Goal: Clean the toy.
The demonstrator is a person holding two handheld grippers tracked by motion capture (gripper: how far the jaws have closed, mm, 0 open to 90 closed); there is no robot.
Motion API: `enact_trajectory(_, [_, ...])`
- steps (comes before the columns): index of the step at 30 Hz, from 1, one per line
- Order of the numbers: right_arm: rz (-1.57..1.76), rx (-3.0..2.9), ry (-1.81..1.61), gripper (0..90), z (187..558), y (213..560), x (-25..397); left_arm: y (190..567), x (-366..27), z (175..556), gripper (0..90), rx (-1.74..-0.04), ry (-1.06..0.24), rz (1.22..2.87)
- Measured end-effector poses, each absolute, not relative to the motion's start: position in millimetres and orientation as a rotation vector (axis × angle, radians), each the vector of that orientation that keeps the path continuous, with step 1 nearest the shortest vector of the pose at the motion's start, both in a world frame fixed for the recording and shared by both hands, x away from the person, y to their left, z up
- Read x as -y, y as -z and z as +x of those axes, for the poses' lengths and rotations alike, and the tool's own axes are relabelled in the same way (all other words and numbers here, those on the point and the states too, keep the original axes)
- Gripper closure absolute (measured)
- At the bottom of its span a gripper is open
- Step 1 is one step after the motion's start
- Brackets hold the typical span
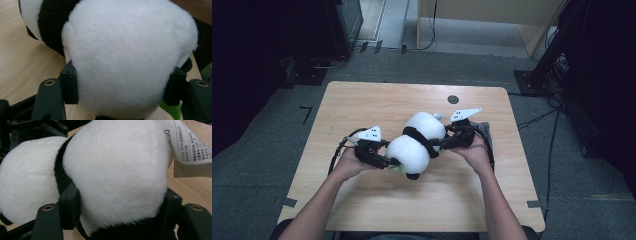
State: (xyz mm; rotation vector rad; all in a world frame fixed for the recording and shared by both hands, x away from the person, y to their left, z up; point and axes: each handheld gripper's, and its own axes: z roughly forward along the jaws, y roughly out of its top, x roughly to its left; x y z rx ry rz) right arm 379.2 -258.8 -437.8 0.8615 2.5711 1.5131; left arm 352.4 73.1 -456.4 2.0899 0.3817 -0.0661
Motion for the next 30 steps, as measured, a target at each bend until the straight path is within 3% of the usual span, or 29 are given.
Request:
enact_trajectory(5, [0.888, -2.558, -1.5, 20.3, 381, 438, 264, 447, -77, 350, 46.8, -0.394, 0.03, 2.051])
enact_trajectory(10, [0.94, -2.54, -1.524, 16.7, 381, 437, 272, 440, -81, 349, 49.4, -0.416, 0.025, 2.015])
enact_trajectory(19, [1.17, -2.352, -1.321, 18.1, 382, 441, 309, 434, -104, 361, 49.0, -0.594, -0.114, 1.896])
enact_trajectory(30, [1.344, -2.195, -1.226, 23.1, 372, 448, 345, 440, -95, 374, 47.2, -0.688, -0.179, 1.93])
